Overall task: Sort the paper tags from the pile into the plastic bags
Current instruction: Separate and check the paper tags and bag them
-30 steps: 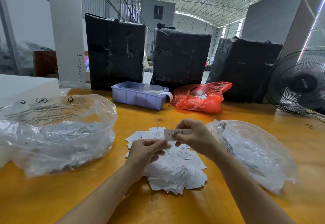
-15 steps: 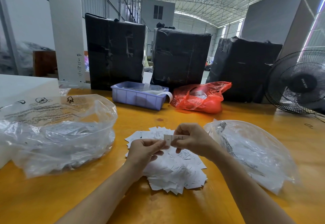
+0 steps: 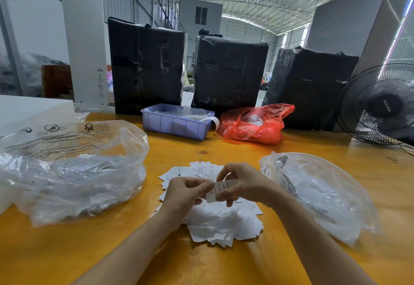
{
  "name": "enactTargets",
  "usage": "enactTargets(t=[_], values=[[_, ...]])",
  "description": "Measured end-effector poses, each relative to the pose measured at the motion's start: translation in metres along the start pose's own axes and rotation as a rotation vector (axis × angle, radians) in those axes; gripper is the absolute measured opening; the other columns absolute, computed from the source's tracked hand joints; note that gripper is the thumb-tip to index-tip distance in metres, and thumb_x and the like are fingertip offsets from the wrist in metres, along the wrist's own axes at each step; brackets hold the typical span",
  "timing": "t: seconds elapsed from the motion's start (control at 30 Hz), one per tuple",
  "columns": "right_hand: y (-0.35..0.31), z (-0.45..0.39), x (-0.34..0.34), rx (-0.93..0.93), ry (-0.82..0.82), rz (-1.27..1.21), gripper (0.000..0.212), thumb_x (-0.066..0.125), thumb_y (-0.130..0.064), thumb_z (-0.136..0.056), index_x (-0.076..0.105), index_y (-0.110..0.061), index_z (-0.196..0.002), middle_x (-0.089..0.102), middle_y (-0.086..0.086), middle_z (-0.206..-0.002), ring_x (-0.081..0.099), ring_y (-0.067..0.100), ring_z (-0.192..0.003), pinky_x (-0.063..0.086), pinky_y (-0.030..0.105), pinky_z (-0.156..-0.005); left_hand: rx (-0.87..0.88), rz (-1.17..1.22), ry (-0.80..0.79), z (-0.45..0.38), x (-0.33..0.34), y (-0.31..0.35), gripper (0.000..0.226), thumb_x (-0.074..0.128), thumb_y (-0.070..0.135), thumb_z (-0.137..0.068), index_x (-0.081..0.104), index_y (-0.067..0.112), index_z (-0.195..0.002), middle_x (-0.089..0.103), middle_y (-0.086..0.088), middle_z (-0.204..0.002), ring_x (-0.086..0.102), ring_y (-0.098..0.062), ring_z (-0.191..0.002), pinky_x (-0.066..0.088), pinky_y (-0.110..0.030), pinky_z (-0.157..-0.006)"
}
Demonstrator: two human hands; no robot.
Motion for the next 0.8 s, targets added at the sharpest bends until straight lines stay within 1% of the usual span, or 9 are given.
enactTargets(t=[0.13, 0.2, 0.23, 0.37, 0.47, 0.53, 0.6, 0.7, 0.8], values=[[0.000, 0.000, -0.003, 0.005, 0.038, 0.008, 0.041, 0.081, -0.004, -0.069, 0.053, -0.019, -0.095, 0.067, 0.008, -0.074, 0.065, 0.013, -0.053, 0.051, 0.029, -0.057, -0.008, 0.001, 0.001, 0.000, 0.001, 0.000, 0.008, 0.072, 0.020, -0.078, 0.074, 0.016, -0.073, 0.073, -0.001, -0.068, 0.065, -0.004, -0.057, 0.047, -0.016, -0.051], [-0.001, -0.001, -0.003, -0.011, 0.071, 0.004, 0.040, 0.080, -0.007, -0.072, 0.052, -0.020, -0.098, 0.067, 0.007, -0.075, 0.065, 0.010, -0.054, 0.052, 0.025, -0.056, -0.023, 0.028, 0.009, 0.001, 0.002, 0.000, 0.014, 0.070, 0.024, -0.080, 0.073, 0.014, -0.071, 0.072, 0.000, -0.065, 0.064, -0.004, -0.055, 0.047, -0.016, -0.049], [-0.001, -0.001, -0.002, -0.030, 0.092, 0.008, 0.037, 0.078, -0.009, -0.075, 0.052, -0.019, -0.099, 0.067, 0.007, -0.075, 0.064, 0.010, -0.055, 0.052, 0.027, -0.057, -0.033, 0.047, 0.019, 0.001, 0.002, 0.000, 0.016, 0.069, 0.025, -0.081, 0.073, 0.013, -0.072, 0.072, 0.000, -0.065, 0.065, -0.004, -0.056, 0.048, -0.016, -0.050], [-0.007, -0.003, 0.002, -0.132, 0.246, 0.050, 0.015, 0.056, -0.007, -0.093, 0.060, -0.006, -0.107, 0.067, 0.012, -0.080, 0.062, 0.020, -0.065, 0.052, 0.045, -0.069, -0.105, 0.173, 0.101, -0.001, 0.000, 0.000, 0.015, 0.069, 0.026, -0.083, 0.073, 0.013, -0.077, 0.071, 0.001, -0.068, 0.065, -0.010, -0.066, 0.048, -0.024, -0.058], [-0.013, -0.003, 0.008, -0.148, 0.283, 0.039, 0.021, 0.051, -0.008, -0.096, 0.065, 0.002, -0.107, 0.065, 0.010, -0.082, 0.056, 0.013, -0.057, 0.048, 0.038, -0.063, -0.142, 0.229, 0.132, -0.001, 0.001, 0.000, 0.015, 0.069, 0.025, -0.084, 0.072, 0.011, -0.079, 0.069, 0.000, -0.068, 0.062, -0.013, -0.070, 0.047, -0.023, -0.055], [-0.014, -0.004, 0.013, -0.133, 0.221, 0.012, 0.024, 0.050, -0.011, -0.097, 0.066, -0.001, -0.112, 0.064, 0.013, -0.087, 0.052, 0.012, -0.059, 0.045, 0.034, -0.063, -0.138, 0.247, 0.132, 0.000, 0.002, 0.001, 0.016, 0.068, 0.024, -0.084, 0.072, 0.011, -0.079, 0.067, -0.001, -0.068, 0.060, -0.015, -0.070, 0.048, -0.019, -0.049], [-0.014, -0.003, 0.015, -0.132, 0.191, -0.019, 0.025, 0.052, -0.013, -0.096, 0.064, -0.006, -0.117, 0.060, 0.007, -0.082, 0.050, 0.012, -0.060, 0.045, 0.029, -0.062, -0.134, 0.258, 0.126, 0.001, 0.003, 0.002, 0.016, 0.068, 0.026, -0.084, 0.073, 0.011, -0.080, 0.066, -0.003, -0.070, 0.059, -0.015, -0.071, 0.047, -0.018, -0.046], [-0.012, -0.004, 0.010, -0.154, 0.288, -0.073, 0.029, 0.063, -0.010, -0.090, 0.061, -0.006, -0.119, 0.062, 0.008, -0.080, 0.055, 0.012, -0.056, 0.046, 0.023, -0.058, -0.142, 0.276, 0.123, 0.002, 0.004, 0.002, 0.017, 0.068, 0.029, -0.083, 0.073, 0.013, -0.080, 0.065, -0.004, -0.072, 0.059, -0.016, -0.072, 0.046, -0.020, -0.050], [-0.011, -0.004, 0.009, -0.167, 0.345, -0.085, 0.022, 0.064, -0.008, -0.088, 0.067, -0.002, -0.109, 0.066, 0.011, -0.077, 0.057, 0.013, -0.053, 0.048, 0.025, -0.057, -0.152, 0.313, 0.147, 0.002, 0.004, 0.002, 0.017, 0.068, 0.029, -0.082, 0.072, 0.013, -0.081, 0.064, -0.005, -0.073, 0.058, -0.016, -0.071, 0.046, -0.021, -0.051]])
Point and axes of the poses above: each hand's wrist, its own z-axis away from the middle knuckle, its own x-axis out of the palm, y = z × x, the point moved 3 cm from there along -z, towards the middle knuckle
